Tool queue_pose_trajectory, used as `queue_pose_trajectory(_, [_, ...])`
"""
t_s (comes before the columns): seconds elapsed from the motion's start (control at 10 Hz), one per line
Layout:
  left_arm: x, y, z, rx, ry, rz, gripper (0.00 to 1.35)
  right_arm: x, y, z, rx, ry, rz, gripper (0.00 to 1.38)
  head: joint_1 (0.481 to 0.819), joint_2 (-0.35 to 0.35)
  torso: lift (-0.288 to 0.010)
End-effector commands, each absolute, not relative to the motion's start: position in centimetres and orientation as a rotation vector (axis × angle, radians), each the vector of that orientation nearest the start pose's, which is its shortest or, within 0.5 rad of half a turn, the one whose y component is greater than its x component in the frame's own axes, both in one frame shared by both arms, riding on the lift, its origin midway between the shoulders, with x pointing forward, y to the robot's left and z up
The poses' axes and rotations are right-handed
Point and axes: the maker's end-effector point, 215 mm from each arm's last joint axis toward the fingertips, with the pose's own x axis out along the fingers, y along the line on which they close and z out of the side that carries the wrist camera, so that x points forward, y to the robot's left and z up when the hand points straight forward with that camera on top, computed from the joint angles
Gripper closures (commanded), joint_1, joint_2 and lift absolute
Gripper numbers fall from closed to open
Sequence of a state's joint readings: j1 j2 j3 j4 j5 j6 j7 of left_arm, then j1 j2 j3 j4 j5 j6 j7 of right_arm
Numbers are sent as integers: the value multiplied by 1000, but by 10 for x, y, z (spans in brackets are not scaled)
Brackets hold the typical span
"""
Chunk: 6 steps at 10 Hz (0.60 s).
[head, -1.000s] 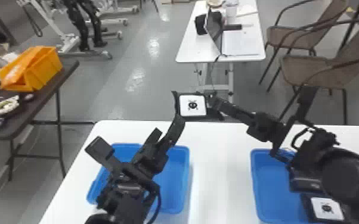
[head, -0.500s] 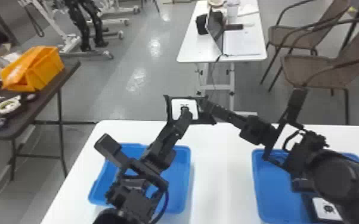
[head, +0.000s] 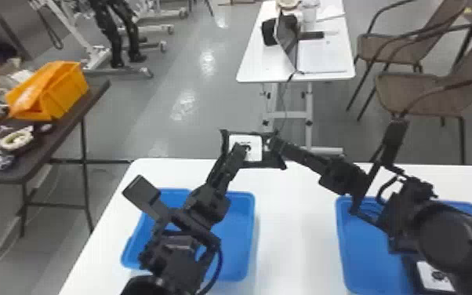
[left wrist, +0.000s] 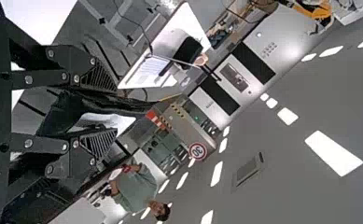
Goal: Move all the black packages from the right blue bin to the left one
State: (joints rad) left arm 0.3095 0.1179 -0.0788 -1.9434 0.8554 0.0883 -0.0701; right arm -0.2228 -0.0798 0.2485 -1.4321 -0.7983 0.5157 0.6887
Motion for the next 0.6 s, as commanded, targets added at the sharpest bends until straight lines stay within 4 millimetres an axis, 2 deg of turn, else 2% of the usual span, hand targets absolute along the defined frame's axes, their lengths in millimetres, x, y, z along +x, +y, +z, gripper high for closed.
queue_pose_trajectory(0.0, [496, 171, -316, -798, 41, -220, 1220, 526, 44, -313, 764, 303, 1062, 1170, 695, 225, -42])
queue_pose_trajectory(0.2, [494, 170, -314, -844, 31, -207, 1220, 526, 43, -318, 764, 312, 1057, 1147, 695, 228, -42])
queue_pose_trajectory(0.3, [493, 174, -315, -843, 23, -192, 1220, 527, 42, -320, 775, 314, 1053, 966, 695, 228, -42])
queue_pose_trajectory(0.4, [491, 184, -319, -806, 23, -157, 1220, 529, 35, -324, 756, 308, 1034, 456, 695, 229, -42])
queue_pose_trajectory(0.5, [487, 208, -326, -708, 14, -94, 1220, 534, 18, -328, 691, 291, 996, 36, 695, 232, -42])
